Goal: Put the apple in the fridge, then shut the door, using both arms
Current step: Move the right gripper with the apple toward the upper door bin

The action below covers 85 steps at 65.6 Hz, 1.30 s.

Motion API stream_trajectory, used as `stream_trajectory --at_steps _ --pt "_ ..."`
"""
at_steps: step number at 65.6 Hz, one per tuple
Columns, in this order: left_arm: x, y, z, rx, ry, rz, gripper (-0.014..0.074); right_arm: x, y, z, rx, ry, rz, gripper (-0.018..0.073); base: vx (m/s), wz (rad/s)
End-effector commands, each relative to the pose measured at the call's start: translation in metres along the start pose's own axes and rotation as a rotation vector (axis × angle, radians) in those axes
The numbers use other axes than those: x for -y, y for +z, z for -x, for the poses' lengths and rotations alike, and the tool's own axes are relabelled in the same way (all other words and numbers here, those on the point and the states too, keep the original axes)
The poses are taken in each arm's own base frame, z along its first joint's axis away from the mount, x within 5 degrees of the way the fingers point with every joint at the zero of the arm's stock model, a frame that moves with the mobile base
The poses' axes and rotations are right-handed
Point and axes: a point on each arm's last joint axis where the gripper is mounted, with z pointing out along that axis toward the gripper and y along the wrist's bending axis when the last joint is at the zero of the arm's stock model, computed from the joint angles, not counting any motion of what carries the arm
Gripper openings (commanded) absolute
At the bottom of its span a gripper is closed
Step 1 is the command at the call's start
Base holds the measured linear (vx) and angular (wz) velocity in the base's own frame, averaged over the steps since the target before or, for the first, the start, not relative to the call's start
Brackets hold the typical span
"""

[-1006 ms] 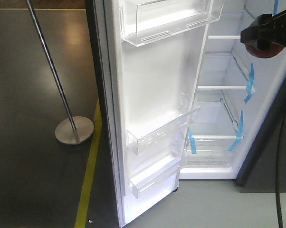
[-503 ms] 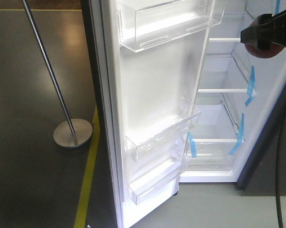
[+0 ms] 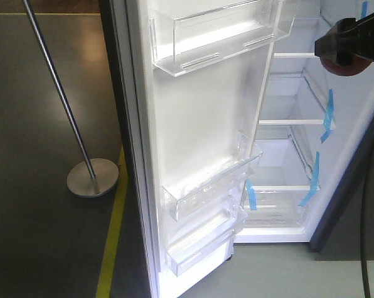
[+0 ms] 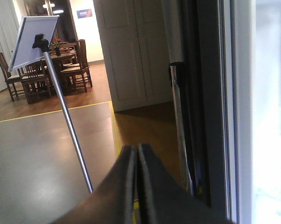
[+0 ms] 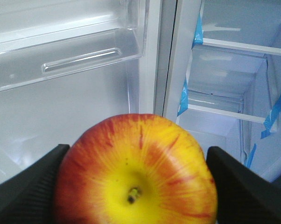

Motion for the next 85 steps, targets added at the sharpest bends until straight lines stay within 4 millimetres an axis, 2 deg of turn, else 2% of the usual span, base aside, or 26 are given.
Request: stream_trajectory --at_steps 1,85 --pt "-0.0003 -0.0023 0.0136 0.105 -0.018 0.0 -0.0007 -0.0016 -0.021 0.0193 0.139 -0.007 -0.021 0.0102 0.04 -0.02" --pt "-0.0003 -0.0023 0.0136 0.105 -0.018 0.0 -0.0007 -0.0016 -0.021 0.0193 0.139 -0.007 -0.021 0.0102 0.04 -0.01"
